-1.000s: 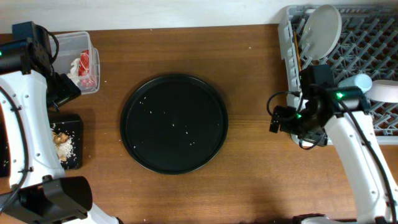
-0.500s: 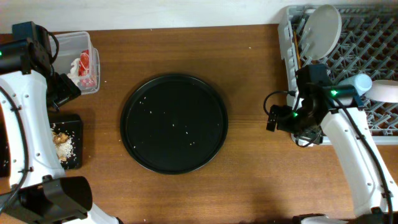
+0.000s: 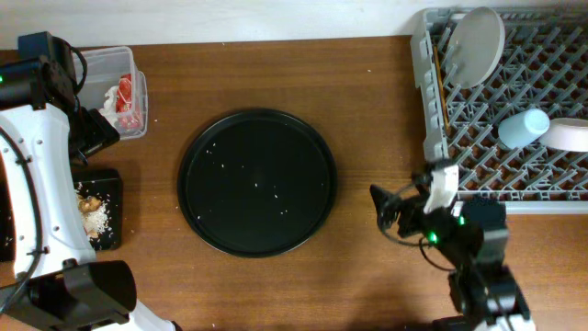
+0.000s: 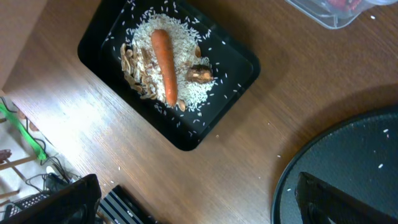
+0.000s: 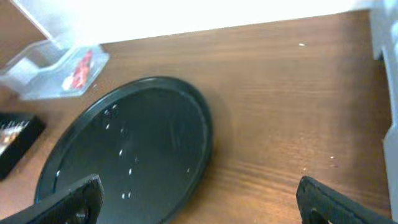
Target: Sort waste into correct bins and load items into the dishwasher rack
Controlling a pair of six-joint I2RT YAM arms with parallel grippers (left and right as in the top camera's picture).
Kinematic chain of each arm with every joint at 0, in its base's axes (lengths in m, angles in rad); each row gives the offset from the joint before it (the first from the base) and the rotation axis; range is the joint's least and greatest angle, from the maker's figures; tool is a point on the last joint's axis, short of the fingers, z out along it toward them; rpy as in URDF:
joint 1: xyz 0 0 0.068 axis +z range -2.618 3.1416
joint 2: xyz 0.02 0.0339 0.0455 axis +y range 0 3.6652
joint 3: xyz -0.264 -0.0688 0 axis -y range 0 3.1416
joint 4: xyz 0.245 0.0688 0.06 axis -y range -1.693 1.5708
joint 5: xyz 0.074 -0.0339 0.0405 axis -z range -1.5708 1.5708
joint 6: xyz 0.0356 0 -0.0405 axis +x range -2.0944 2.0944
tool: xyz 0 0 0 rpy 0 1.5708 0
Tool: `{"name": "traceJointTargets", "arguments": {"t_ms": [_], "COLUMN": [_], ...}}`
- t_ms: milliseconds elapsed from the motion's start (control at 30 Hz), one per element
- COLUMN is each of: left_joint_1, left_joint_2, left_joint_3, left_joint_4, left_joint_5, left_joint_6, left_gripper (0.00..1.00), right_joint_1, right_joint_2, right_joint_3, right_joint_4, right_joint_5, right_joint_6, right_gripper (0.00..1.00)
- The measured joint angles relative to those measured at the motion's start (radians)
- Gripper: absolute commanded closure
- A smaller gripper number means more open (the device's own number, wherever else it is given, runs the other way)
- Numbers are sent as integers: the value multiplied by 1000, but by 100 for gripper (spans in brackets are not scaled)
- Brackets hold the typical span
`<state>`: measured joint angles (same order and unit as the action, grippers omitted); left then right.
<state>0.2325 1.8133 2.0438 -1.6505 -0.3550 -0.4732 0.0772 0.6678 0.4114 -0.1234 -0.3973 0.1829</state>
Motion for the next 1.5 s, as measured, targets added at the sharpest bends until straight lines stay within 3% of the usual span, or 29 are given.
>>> {"name": "traceJointTargets", "arguments": {"t_ms": [267,633,767,1000,1267,1500], "left_joint_1": [0,0,0,0,0,0], "left_joint_2": [0,0,0,0,0,0], "left_joint_3": [0,0,0,0,0,0], "left_joint_4": [0,0,1,1,0,0], "left_joint_5": [0,0,0,0,0,0], "left_joint_6": [0,0,0,0,0,0], "left_gripper": [1,1,1,1,1,1], "right_joint_1": [-52,-52,-58,-122,-124,-110], "right_joint_2": [-365,-552,-647,-655,-655,-655], "right_joint_3": [-224,-376,-401,-401,-401,-401], "right_joint_4": [122,178,124,55,49,49], "right_joint_5": [0,167,244,340,383,383], "right_joint_6": [-23,-26,-26,-31,-237,-289], "right_gripper": [1,2,2,1,2,2]}}
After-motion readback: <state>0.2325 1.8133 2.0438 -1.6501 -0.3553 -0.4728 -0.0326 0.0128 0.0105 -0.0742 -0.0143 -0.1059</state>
